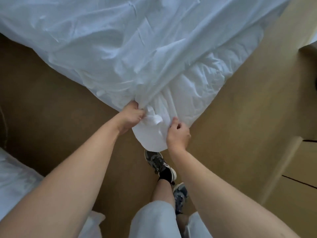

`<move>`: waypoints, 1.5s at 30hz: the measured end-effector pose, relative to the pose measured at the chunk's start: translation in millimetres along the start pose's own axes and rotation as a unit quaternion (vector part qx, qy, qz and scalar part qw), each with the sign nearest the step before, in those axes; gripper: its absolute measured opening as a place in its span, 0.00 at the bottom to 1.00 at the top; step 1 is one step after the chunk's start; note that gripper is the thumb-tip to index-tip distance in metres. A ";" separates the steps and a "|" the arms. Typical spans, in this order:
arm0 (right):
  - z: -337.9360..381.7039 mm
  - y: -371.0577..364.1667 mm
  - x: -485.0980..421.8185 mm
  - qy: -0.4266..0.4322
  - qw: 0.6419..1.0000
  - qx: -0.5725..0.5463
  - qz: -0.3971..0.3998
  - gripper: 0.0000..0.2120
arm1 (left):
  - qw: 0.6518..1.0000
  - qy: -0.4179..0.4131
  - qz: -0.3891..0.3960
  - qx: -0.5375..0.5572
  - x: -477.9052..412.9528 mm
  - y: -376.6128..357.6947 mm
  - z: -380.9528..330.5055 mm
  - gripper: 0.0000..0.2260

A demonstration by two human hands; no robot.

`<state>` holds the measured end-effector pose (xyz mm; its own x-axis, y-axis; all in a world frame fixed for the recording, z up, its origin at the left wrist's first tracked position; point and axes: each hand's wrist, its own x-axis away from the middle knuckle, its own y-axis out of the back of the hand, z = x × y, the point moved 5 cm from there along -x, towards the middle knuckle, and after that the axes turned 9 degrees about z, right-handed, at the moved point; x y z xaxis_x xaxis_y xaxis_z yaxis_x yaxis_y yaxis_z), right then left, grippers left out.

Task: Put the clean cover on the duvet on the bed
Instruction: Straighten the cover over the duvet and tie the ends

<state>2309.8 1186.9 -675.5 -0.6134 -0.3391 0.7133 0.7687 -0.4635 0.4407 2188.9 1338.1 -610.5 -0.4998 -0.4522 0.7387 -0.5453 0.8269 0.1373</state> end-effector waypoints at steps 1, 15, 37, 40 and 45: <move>-30.9 -6.9 3.6 -0.081 0.993 -0.087 -0.014 0.26 | 1.000 0.008 -0.004 -0.001 1.0 -3.3 3.2 0.18; -81.5 -113.3 -5.5 -0.228 0.494 -0.827 0.143 0.23 | 0.988 0.021 0.000 0.152 -3.8 -13.2 22.7 0.21; 137.0 52.2 62.6 0.360 0.848 0.388 0.033 0.30 | 0.913 -0.197 -0.173 0.311 24.4 87.2 -98.6 0.08; 138.6 21.3 52.3 0.294 0.852 0.408 0.144 0.25 | 0.908 -0.148 -0.159 0.359 10.3 86.6 -97.5 0.08; 169.2 26.5 33.4 0.258 0.935 0.168 0.174 0.34 | 0.883 -0.139 -0.141 0.426 -5.7 90.1 -109.9 0.10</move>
<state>2340.3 1301.8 -547.8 -0.2542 -0.8120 0.5254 0.8986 0.0026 0.4388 2216.6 1451.9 -529.8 -0.3445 -0.7631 0.5468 -0.9235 0.1707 -0.3435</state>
